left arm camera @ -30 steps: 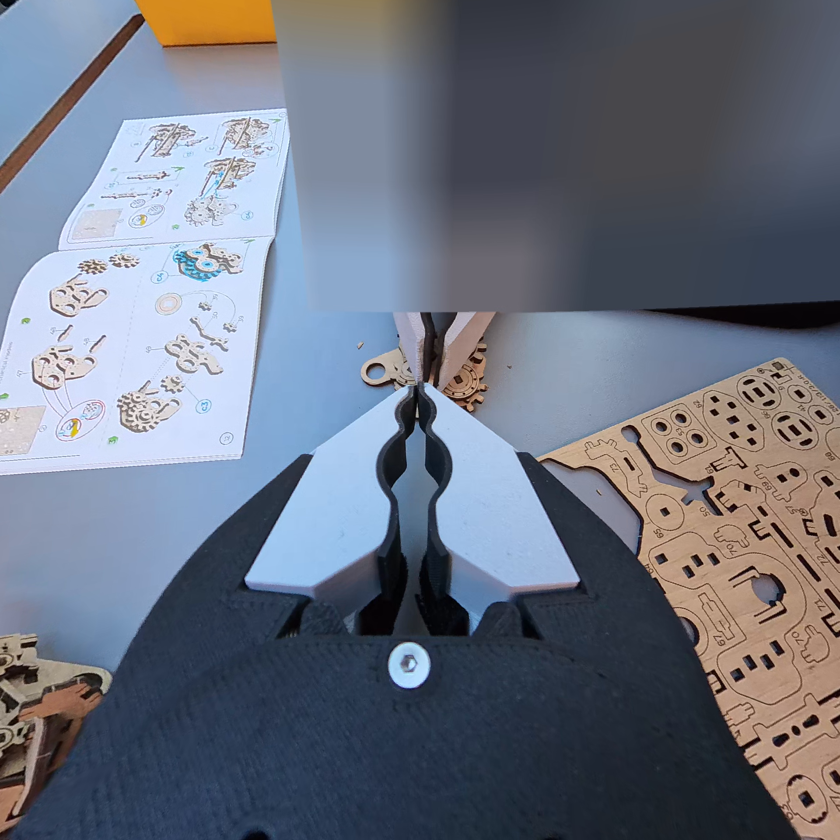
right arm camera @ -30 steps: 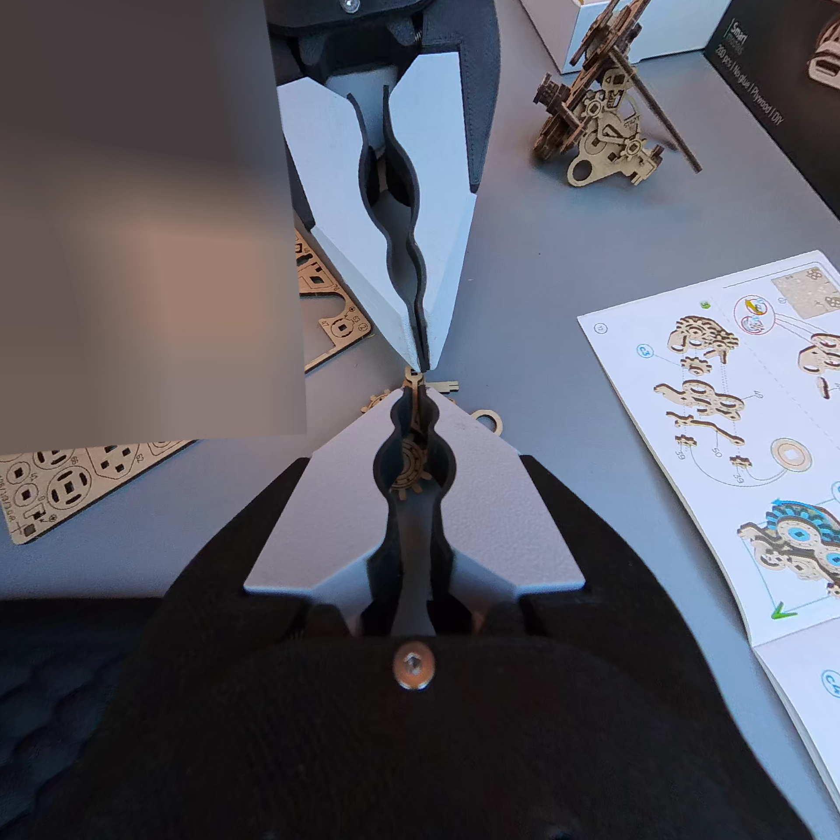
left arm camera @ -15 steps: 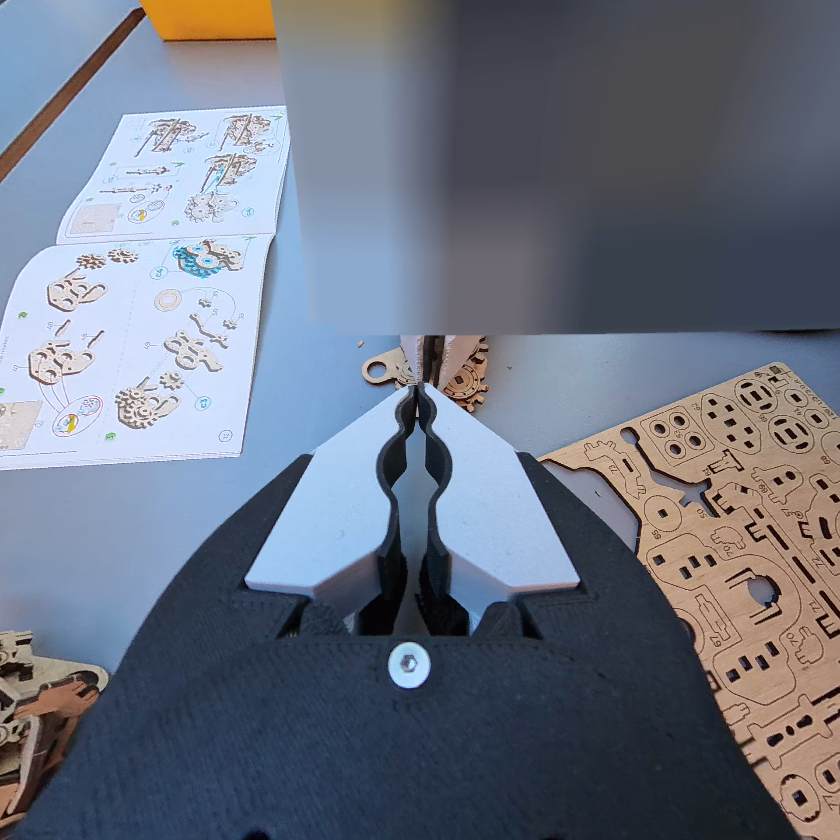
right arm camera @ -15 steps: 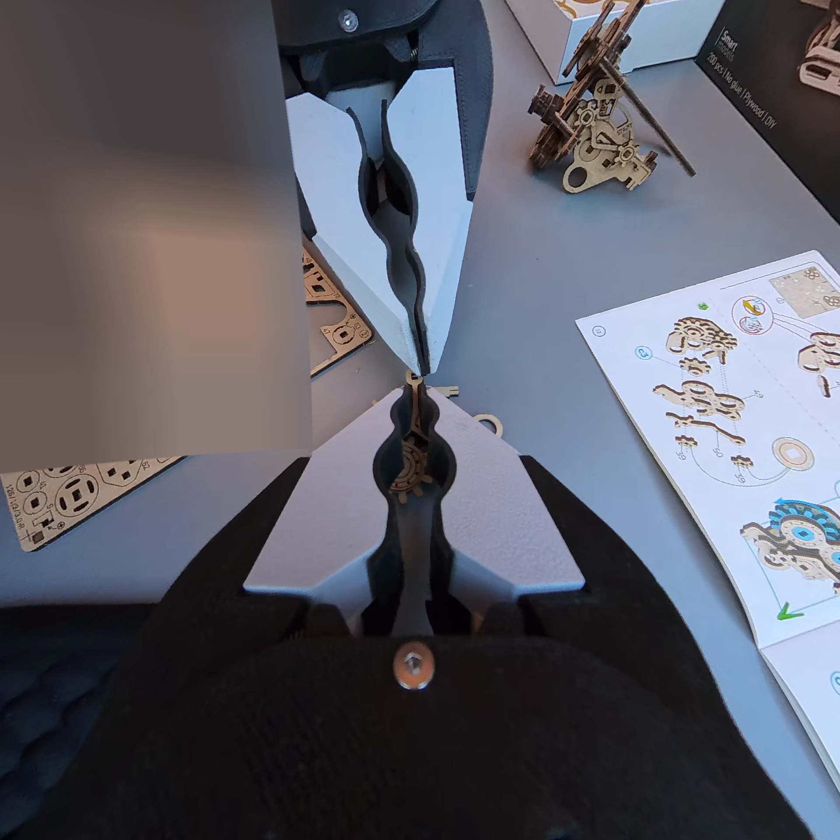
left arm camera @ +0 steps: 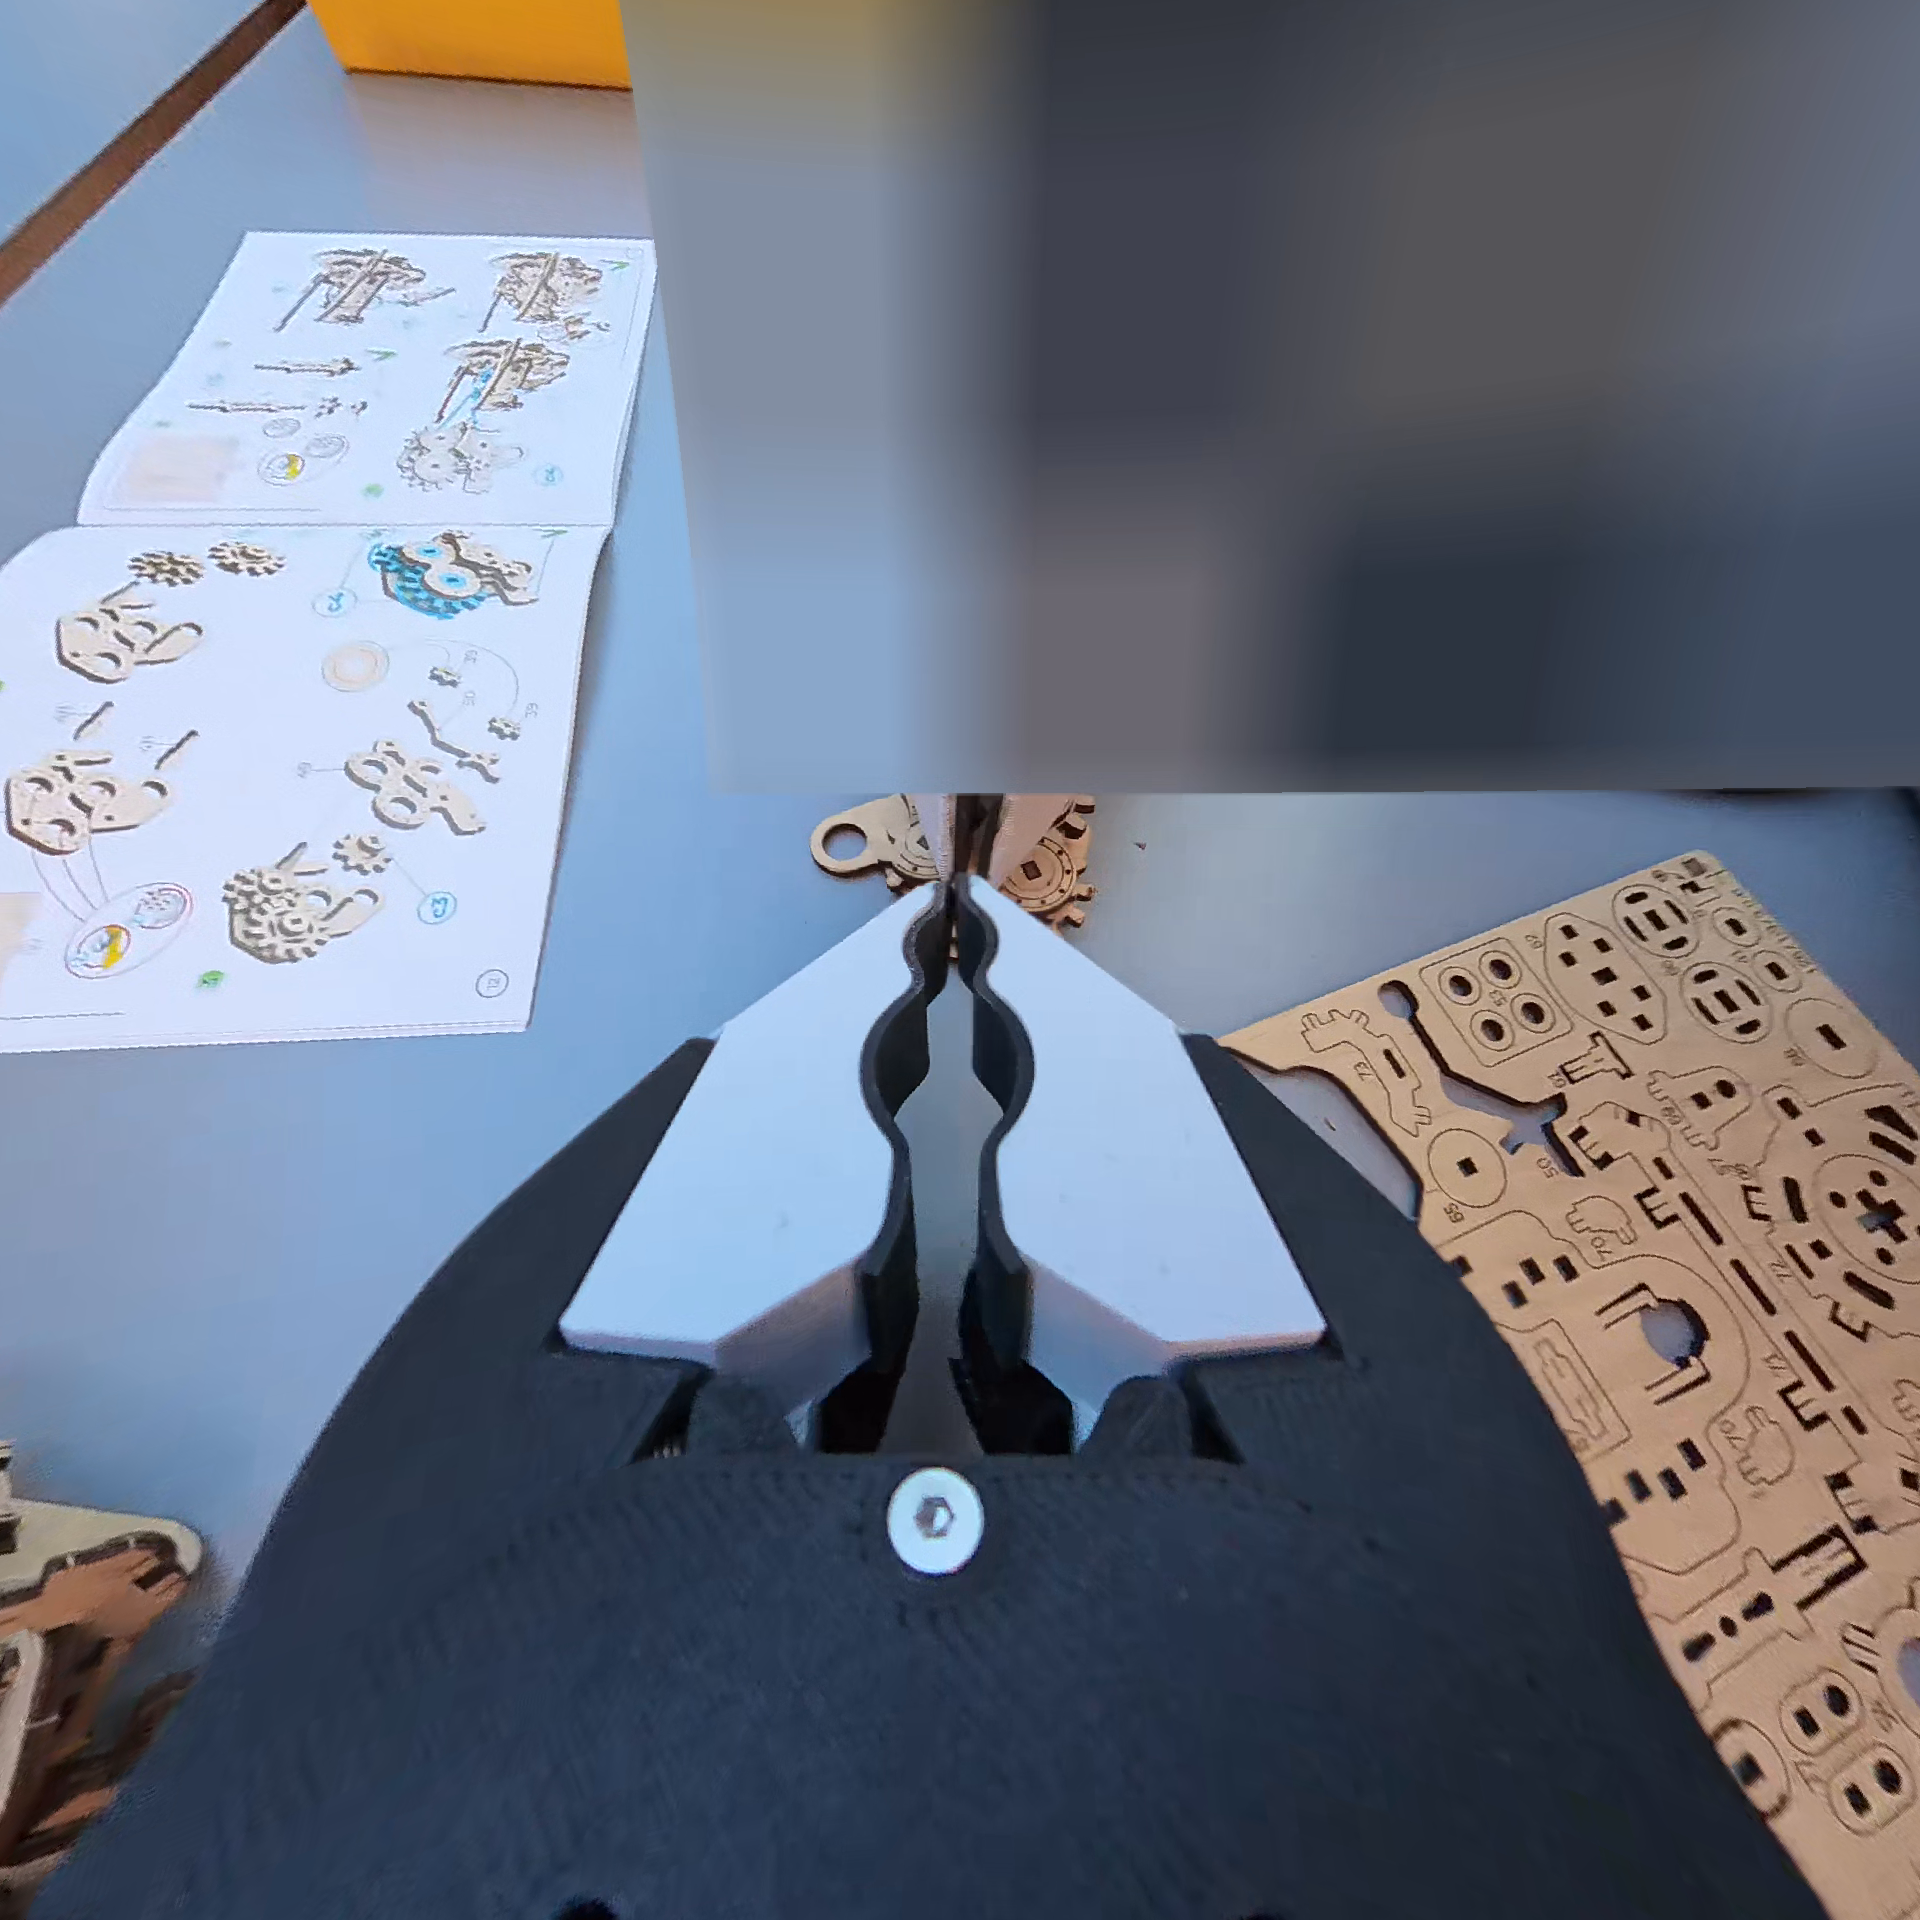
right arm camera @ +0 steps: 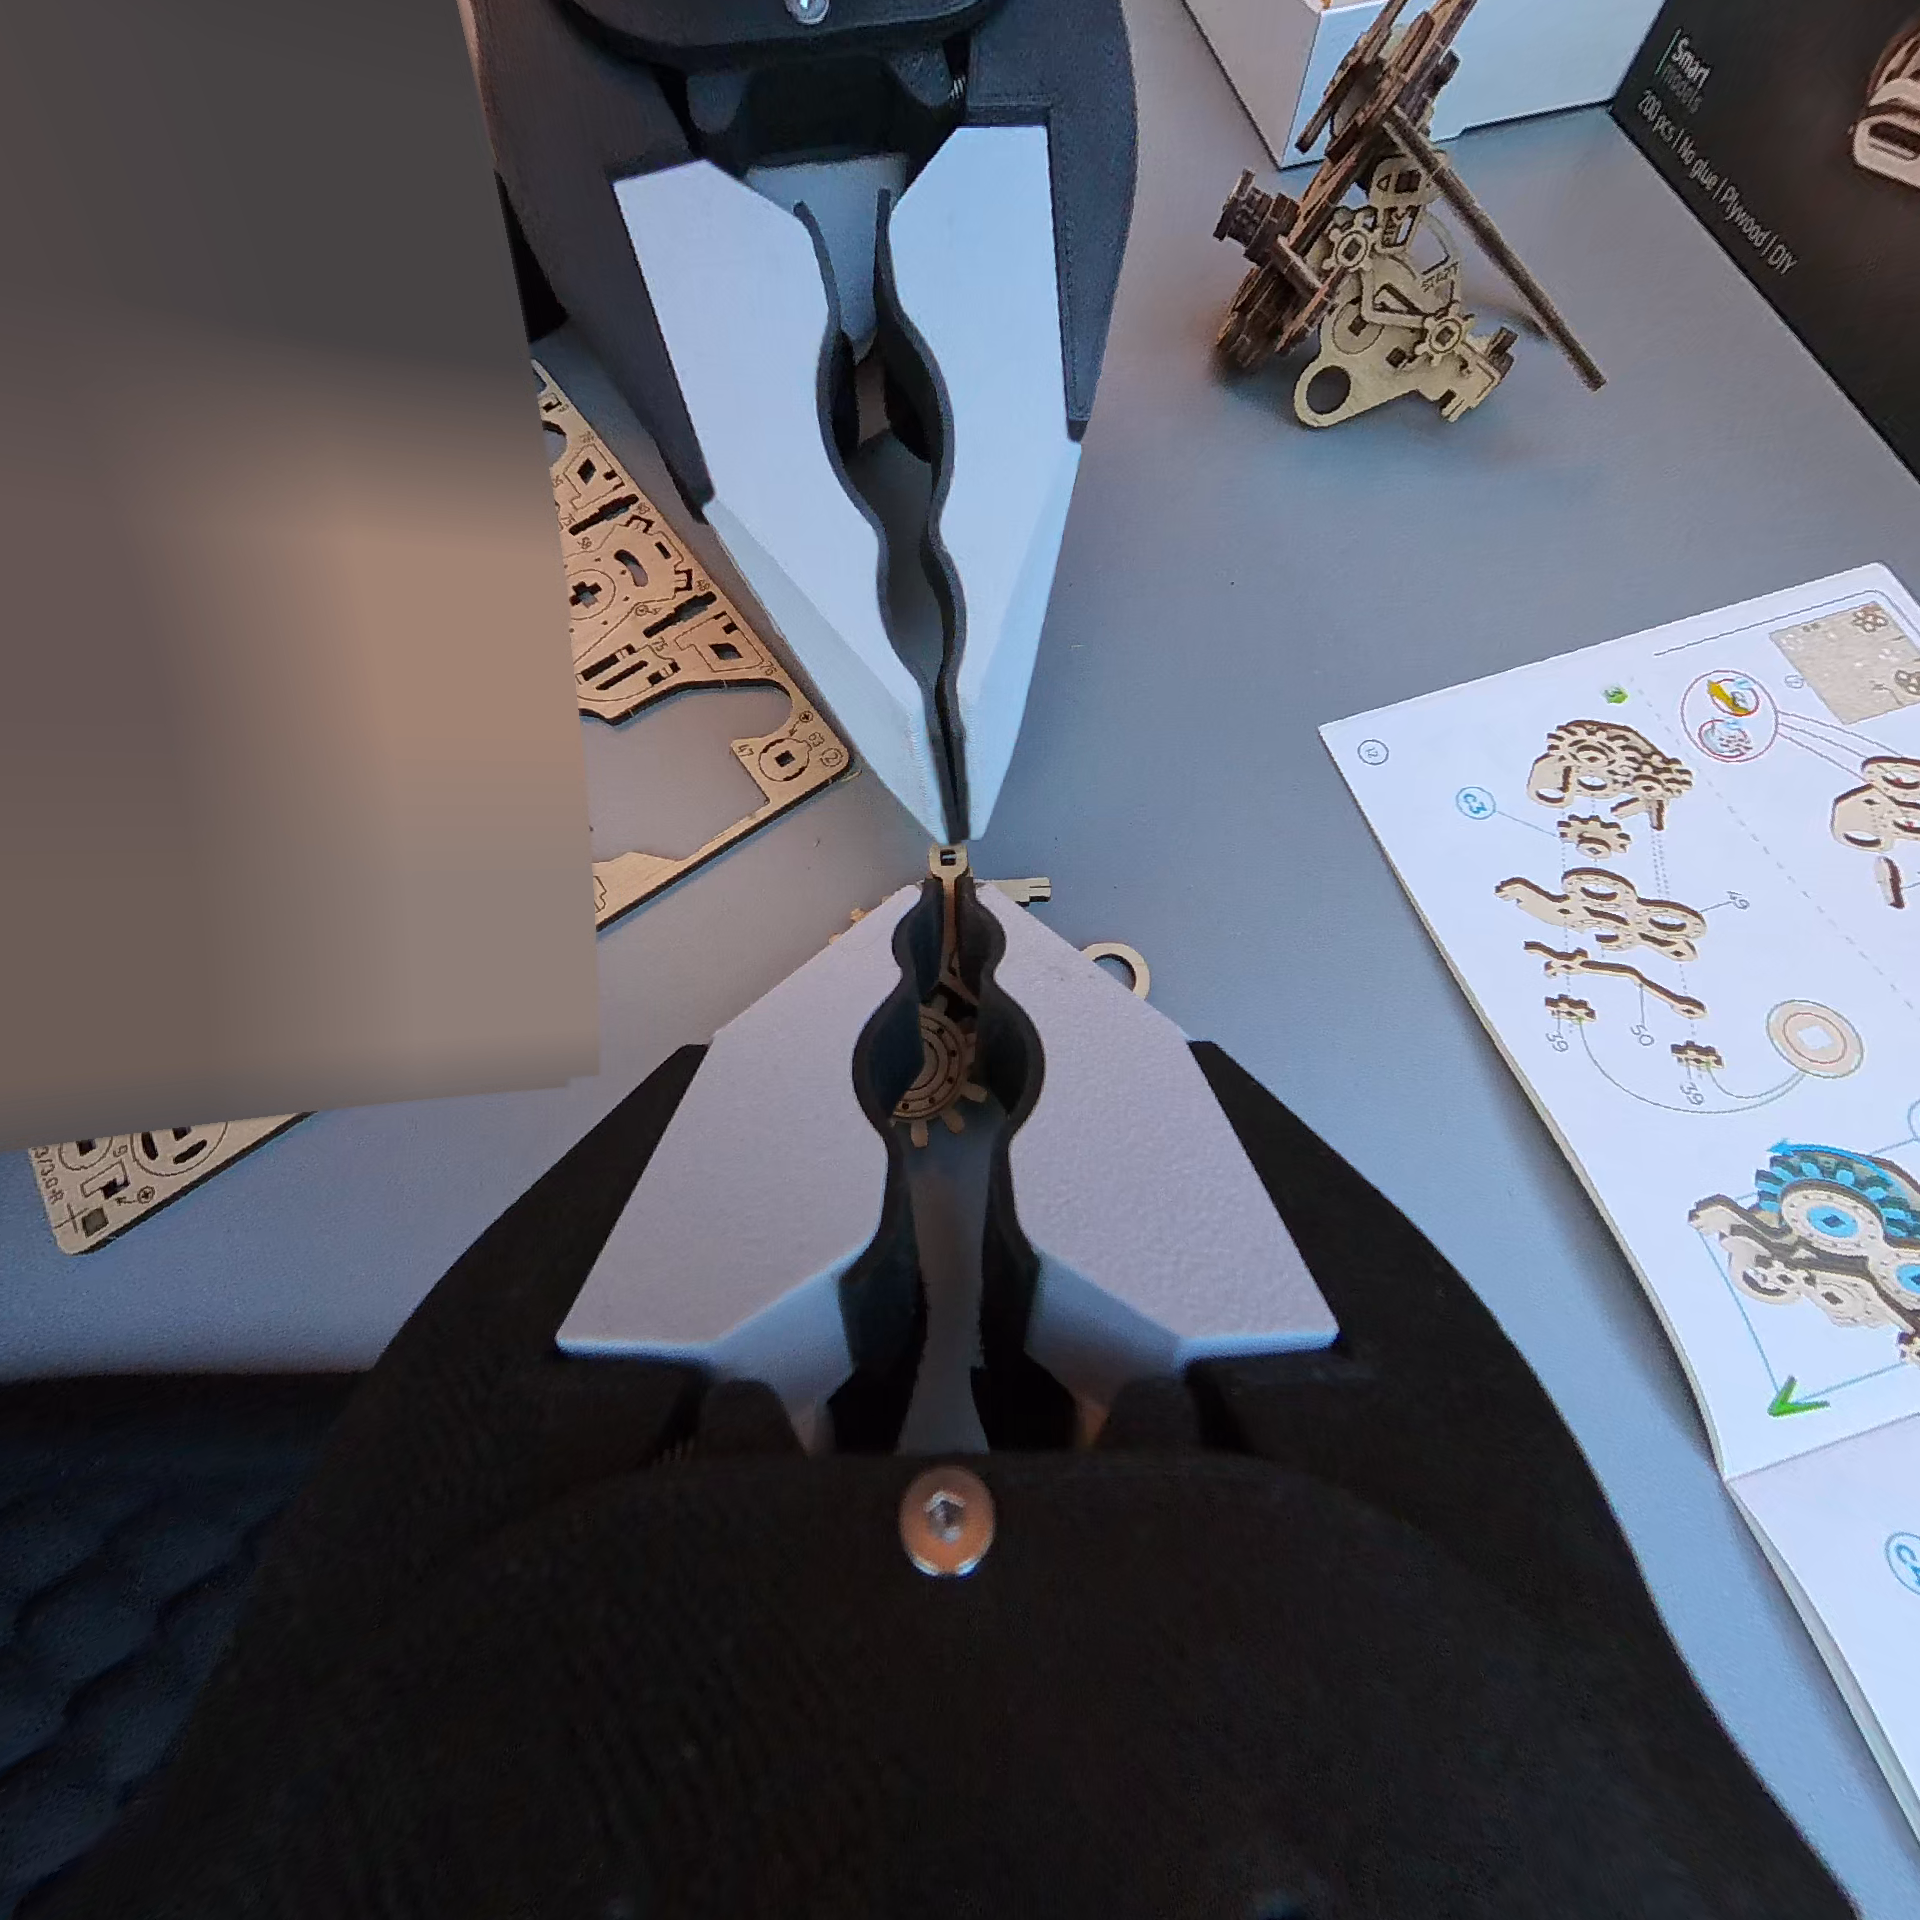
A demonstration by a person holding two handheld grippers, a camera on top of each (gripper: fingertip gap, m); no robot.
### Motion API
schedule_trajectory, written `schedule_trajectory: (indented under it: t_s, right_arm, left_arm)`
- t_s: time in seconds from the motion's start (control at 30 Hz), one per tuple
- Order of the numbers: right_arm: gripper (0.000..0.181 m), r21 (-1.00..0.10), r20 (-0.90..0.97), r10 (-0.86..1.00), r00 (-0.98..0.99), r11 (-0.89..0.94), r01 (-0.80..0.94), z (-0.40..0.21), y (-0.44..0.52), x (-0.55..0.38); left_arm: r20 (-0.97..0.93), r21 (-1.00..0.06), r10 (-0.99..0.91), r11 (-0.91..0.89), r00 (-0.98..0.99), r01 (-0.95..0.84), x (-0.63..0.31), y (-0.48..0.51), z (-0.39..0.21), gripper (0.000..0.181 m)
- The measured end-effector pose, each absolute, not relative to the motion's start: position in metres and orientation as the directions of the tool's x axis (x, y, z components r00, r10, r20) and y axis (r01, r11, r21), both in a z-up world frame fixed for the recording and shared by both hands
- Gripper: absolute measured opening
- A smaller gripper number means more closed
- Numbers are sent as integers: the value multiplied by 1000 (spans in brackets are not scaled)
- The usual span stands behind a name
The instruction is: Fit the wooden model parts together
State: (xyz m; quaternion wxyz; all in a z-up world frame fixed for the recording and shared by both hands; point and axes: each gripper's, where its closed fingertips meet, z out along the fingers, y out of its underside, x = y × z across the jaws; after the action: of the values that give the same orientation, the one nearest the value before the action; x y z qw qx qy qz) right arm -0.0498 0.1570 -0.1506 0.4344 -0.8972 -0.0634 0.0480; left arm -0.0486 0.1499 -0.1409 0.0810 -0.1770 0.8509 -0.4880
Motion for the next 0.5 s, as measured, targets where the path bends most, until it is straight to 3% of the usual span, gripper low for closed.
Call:
schedule_trajectory:
  t_s: [0.5]
  right_arm:
    - [1, -772, -32, 151, 988, -631, 72, -151, 156, -50]
  left_arm:
    - [21, -850, -404, 474, -914, -229, -49, 148, -144, 0]
